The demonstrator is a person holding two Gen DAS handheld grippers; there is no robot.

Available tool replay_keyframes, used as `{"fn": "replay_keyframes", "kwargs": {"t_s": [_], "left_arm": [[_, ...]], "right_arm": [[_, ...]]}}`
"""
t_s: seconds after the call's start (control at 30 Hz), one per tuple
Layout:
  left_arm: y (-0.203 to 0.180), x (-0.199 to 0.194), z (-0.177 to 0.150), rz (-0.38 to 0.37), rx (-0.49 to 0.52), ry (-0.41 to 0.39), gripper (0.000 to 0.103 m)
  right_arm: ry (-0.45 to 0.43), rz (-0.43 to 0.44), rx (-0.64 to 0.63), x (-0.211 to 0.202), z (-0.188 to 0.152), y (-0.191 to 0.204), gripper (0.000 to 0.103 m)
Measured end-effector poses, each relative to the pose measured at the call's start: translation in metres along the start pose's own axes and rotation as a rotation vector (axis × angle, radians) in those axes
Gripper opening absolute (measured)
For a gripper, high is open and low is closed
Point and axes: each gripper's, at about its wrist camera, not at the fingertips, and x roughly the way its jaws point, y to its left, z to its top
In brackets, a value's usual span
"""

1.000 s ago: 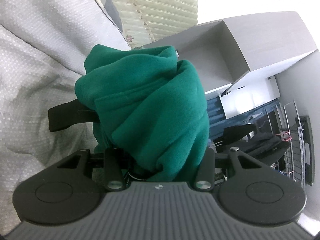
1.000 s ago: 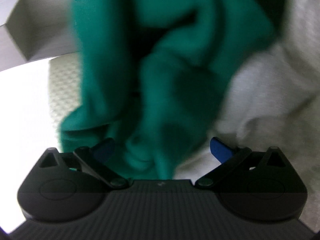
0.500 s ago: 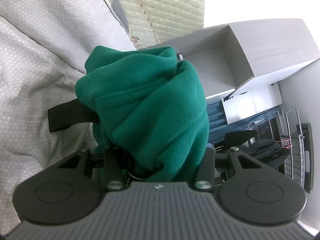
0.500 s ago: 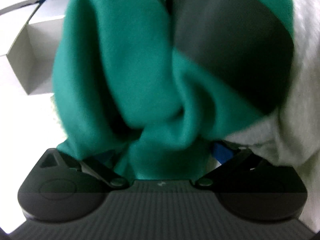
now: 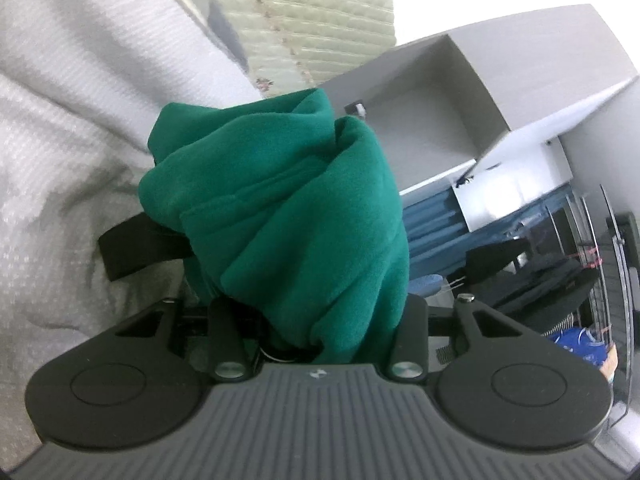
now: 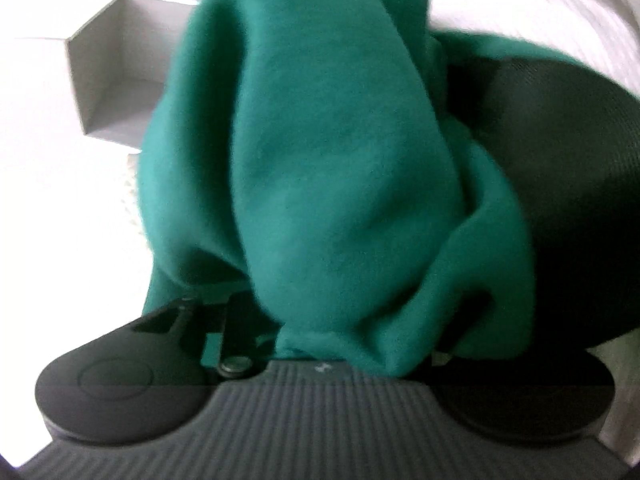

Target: Fold large clothes

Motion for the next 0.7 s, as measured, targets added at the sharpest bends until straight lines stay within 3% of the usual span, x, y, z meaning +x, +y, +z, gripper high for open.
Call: {"fn": "replay_keyframes", "kwargs": {"t_s": [0.2,0.33,0.4,0.47,0.5,0.7], "left_arm": [[-0.018,-0.014,0.003,-0.085,0.034,-0.018,0.047],[-0.053,-0.018,0.005,-0.149,0.077,-0.028,0.047],[-0.073,-0.014,0.003,-0.184,0.086,-0.026,0.047],[-0.095,-0.007,0.0,-0.217,0.083,-0.018,0.047],[-0.108,-0.001,-0.002,-0.24,0.077,-0.011,0.047],[-0.189,0.047,-0.039,-0.386,0.102,0.039,0.047]], "right_arm": [[-0.019,0.103,-0.051,-0.015,0.022,0.029,0.035],[-0.024,0.185,-0.052,-0.036,0.048,0.053,0.034],[-0.035,0.222,-0.062,-0.049,0.067,0.069,0.033],[-0.071,0.254,-0.16,-0.076,0.101,0.101,0.033],[-0.071,0.254,-0.16,-0.076,0.101,0.101,0.033],[-0.194,0.299,-0.268,-0.127,0.176,0.143,0.033]]}}
